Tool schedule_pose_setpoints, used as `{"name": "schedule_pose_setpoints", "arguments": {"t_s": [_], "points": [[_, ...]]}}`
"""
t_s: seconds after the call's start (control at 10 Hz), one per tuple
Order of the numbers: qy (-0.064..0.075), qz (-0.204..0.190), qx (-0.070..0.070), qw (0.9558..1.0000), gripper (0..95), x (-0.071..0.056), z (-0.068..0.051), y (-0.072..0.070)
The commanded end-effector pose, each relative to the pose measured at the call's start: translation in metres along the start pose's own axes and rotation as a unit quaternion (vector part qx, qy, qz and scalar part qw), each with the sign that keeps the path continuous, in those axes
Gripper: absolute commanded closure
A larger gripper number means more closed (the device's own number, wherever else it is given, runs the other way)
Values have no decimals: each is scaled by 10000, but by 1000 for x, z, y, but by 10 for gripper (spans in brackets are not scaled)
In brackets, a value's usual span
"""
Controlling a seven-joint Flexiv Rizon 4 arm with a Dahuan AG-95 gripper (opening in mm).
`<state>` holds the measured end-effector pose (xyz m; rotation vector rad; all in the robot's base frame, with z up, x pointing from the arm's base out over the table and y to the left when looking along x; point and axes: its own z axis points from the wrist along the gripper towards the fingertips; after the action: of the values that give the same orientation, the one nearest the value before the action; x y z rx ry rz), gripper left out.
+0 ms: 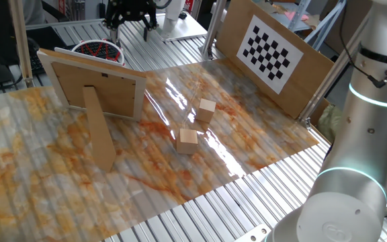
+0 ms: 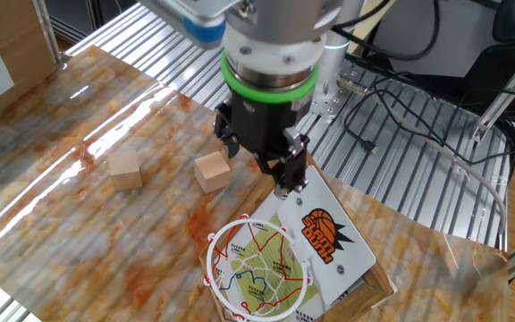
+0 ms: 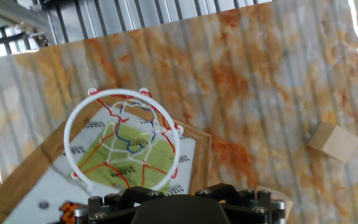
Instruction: Grab a basketball, release it and shoot it into the basket
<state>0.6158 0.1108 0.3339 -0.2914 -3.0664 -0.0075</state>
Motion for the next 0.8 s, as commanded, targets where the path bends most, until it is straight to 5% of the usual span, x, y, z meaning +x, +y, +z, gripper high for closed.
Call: {"name": "schedule_pose_setpoints", "arguments": {"t_s": [0.1,0.6,0.8], "points": [[-138,-272,47,9995,190,11,5,-13],[-134,-633,155,9978,190,0,13,-18],[-139,-653,111,9977,570,-2,14,-18]]}}
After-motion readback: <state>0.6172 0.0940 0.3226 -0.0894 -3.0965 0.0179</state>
